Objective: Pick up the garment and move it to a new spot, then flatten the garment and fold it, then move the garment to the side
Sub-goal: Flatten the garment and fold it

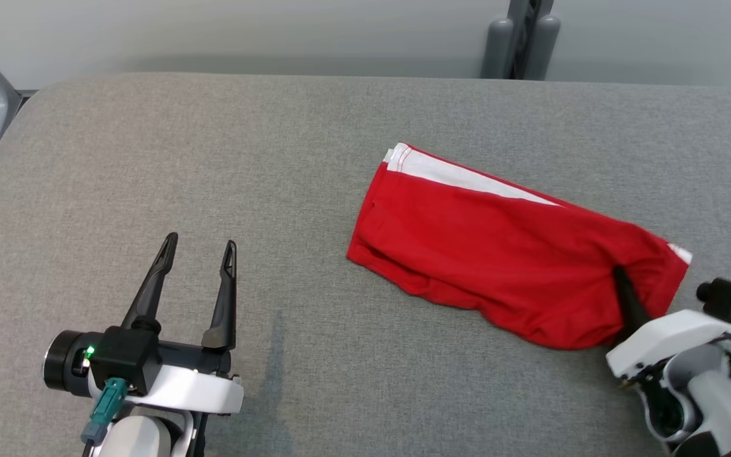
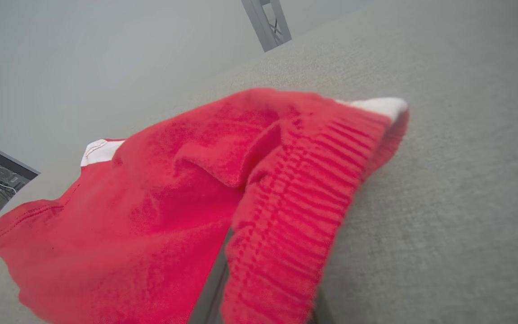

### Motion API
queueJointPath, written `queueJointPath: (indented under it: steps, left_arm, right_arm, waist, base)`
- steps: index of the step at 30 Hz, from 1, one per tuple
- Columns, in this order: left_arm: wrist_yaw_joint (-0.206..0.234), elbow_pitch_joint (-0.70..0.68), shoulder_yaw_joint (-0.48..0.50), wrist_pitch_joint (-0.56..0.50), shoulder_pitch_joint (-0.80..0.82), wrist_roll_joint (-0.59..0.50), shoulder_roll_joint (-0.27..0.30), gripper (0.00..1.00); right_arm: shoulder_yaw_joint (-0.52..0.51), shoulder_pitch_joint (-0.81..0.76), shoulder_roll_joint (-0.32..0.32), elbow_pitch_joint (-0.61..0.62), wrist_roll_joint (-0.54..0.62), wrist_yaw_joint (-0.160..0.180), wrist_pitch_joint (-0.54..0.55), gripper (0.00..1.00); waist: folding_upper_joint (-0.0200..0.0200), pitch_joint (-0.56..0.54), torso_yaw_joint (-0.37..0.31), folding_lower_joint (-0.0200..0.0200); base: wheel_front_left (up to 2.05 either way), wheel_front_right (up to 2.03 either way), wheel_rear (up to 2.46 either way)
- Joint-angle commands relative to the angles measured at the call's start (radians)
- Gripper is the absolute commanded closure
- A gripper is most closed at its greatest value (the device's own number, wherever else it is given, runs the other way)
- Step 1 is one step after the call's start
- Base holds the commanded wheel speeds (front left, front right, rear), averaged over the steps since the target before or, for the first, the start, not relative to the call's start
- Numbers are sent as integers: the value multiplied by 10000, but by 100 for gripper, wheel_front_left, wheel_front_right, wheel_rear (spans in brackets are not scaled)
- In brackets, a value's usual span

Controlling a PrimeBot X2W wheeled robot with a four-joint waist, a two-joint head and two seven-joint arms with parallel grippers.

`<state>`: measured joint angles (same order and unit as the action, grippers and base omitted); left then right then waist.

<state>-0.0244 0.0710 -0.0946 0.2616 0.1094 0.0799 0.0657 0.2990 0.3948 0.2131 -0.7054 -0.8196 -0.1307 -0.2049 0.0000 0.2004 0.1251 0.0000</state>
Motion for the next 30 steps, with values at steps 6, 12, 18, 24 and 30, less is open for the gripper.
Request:
queueJointPath:
  steps: [6, 12, 18, 24, 30]
  left_arm:
    - [-88, 82, -73, 32, 245, -123, -27, 0]
    - [-165, 109, -151, 32, 435, -185, -65, 0]
    - [-188, 182, -298, 32, 633, -164, -93, 0]
    - [-118, 254, -415, 32, 663, -118, -116, 0]
    - [-63, 361, -455, 32, 540, -70, -124, 0]
  right_arm:
    - [173, 1003, 1103, -465, 674, -2, 471, 100]
    - [846, 2047, 2293, -972, 1221, -2, 1276, 100]
    - [1936, 3014, 3292, -1246, 1756, -2, 1649, 100]
    - [2842, 3555, 3626, -1335, 1624, 0, 1937, 100]
    - [3709, 3990, 3365, -1232, 1152, 0, 2256, 100]
  waist:
    - [0, 218, 179, 0]
    - [0, 496, 428, 0]
    - [0, 734, 684, 0]
    - [0, 701, 775, 0]
    - [0, 446, 752, 0]
  base:
    - [0, 0, 0]
    - [0, 0, 0]
    - [0, 0, 0]
    - [0, 0, 0]
    - [0, 0, 0]
